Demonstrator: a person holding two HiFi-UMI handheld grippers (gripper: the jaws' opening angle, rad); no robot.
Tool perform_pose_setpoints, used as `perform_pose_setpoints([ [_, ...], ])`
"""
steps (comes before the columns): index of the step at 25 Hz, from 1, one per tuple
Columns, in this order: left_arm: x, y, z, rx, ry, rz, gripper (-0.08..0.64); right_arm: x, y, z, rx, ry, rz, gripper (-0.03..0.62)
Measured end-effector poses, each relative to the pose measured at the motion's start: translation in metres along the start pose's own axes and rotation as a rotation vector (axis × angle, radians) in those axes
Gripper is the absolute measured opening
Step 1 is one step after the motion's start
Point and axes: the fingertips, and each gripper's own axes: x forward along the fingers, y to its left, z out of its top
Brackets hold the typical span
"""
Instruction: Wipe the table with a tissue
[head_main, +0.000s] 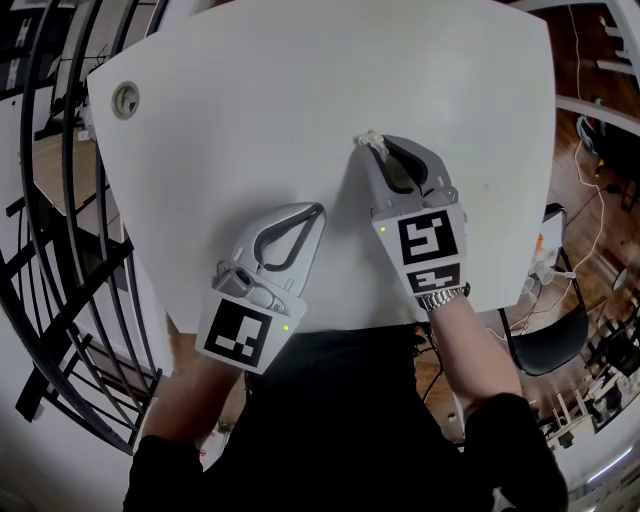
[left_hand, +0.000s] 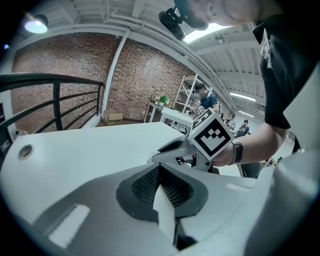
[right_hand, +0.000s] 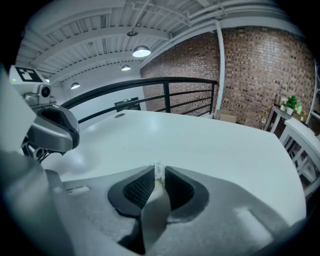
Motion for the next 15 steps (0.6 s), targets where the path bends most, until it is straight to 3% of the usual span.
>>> perform_pose_setpoints([
  [9, -0.014, 0.001, -0.001, -0.004, 0.006, 0.012, 0.015, 0.000, 0.010, 0.011, 0.017, -0.037, 0.003, 0.052],
  [15, -0.002, -0.008, 0.000, 0.008, 0.013, 0.011, 0.015, -0.009, -0.008, 0.010, 0.026, -0.073, -0.019, 0.052],
])
